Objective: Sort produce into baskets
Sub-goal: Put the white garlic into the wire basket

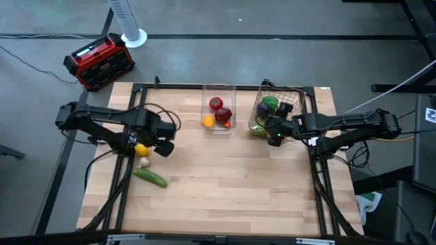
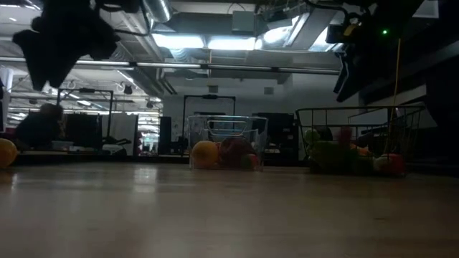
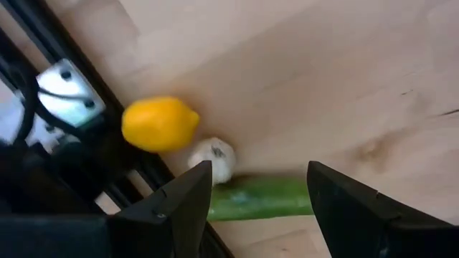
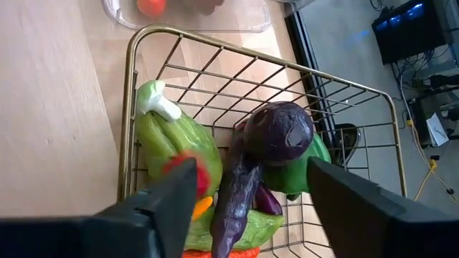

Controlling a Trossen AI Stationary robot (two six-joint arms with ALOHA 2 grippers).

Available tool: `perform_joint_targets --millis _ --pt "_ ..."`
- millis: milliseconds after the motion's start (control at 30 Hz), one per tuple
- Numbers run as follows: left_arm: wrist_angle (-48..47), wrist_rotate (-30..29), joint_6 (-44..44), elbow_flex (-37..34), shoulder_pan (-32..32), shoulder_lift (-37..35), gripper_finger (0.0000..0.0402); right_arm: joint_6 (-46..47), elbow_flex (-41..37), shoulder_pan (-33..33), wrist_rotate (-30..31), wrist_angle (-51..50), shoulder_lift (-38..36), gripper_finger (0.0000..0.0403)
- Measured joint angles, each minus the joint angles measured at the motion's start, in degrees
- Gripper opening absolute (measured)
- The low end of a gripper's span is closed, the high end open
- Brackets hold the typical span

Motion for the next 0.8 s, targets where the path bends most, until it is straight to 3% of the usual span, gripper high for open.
perform_joint_targets --millis 200,400,700,800 --pt "0.7 0.8 -15.9 -4.8 -8.8 0.0 0.0223 0.1 0.0 0.0 -2.9 0.0 0.0 0.0304" --pt "3.3 4.1 -27.4 -10.1 -16.1 0.0 0.0223 0.0 0.0 0.0 -6.3 0.0 0.0 0.0311" --pt "9.5 4.1 -37.9 -17.3 -20.4 0.0 0.0223 0.0 0.0 0.0 -7.0 0.0 0.0 0.0308" --pt "10.1 1.7 -40.6 -17.4 -21.2 0.6 0.0223 0.0 0.0 0.0 -7.0 0.1 0.0 0.0308"
